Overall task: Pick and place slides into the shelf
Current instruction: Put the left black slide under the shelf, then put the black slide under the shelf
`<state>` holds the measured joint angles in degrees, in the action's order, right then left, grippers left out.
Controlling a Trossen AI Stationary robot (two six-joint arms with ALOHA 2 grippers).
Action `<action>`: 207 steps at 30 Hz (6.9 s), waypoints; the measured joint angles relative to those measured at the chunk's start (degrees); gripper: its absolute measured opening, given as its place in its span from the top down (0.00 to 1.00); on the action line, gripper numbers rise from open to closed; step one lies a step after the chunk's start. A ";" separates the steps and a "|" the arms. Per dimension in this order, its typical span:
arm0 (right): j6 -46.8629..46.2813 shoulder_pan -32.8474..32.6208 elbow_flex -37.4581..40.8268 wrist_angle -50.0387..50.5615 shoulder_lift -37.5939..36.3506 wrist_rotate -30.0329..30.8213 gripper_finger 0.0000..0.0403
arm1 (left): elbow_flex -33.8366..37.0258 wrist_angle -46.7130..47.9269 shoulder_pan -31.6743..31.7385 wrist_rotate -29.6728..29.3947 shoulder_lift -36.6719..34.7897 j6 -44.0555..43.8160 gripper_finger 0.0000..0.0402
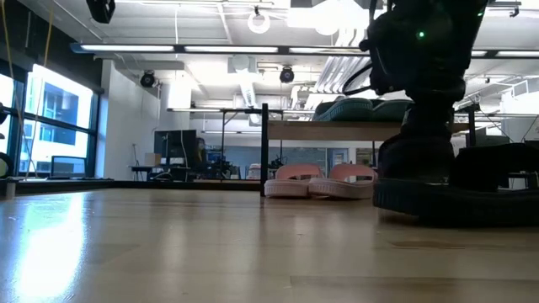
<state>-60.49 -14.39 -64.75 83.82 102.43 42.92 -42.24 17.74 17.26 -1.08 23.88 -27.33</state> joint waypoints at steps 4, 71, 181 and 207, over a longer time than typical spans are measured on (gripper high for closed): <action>-1.03 1.60 0.04 -0.72 -0.01 0.54 1.00 | 0.00 0.00 -0.01 0.00 0.00 0.00 0.51; 11.37 15.13 13.03 -33.35 -0.09 9.03 0.92 | 0.00 0.02 0.00 0.00 -0.02 0.02 0.51; -26.51 -13.92 -33.26 6.22 14.51 -41.14 0.61 | 0.00 0.03 0.00 0.00 0.00 0.00 0.51; -39.49 -6.57 -21.81 6.22 14.49 -43.03 0.44 | 0.00 0.03 -0.02 0.00 -0.02 0.02 0.51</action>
<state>-99.98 -20.96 -86.56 90.04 116.92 -0.11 -42.24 17.77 17.23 -1.08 23.86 -27.31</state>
